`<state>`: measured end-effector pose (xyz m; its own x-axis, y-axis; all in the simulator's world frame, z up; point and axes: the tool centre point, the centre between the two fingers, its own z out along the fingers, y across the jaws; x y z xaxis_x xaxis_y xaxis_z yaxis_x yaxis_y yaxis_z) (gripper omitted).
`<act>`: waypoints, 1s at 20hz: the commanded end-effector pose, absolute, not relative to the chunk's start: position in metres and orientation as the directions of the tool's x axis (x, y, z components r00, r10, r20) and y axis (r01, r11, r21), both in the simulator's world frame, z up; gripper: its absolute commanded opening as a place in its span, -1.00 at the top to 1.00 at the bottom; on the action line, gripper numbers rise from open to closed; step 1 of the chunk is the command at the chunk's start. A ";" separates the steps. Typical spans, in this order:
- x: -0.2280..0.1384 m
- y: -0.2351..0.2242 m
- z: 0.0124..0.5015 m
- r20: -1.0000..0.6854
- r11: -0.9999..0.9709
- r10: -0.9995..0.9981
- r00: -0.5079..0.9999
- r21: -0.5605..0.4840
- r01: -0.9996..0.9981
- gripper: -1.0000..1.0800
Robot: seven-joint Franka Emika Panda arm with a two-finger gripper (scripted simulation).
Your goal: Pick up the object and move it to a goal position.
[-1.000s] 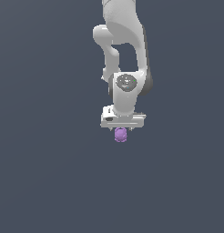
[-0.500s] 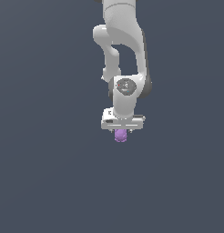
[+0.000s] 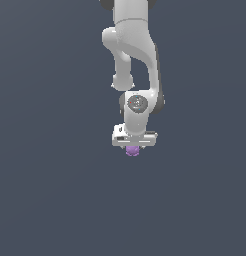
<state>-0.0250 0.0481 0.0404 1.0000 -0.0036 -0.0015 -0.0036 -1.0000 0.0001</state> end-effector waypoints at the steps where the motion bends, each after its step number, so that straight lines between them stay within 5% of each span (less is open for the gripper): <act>1: -0.024 0.048 0.039 0.000 -1.000 -0.004 1.000 0.000 -0.004 1.00; 20: -0.035 0.035 0.054 0.000 -1.000 -0.004 1.000 0.000 -0.004 1.00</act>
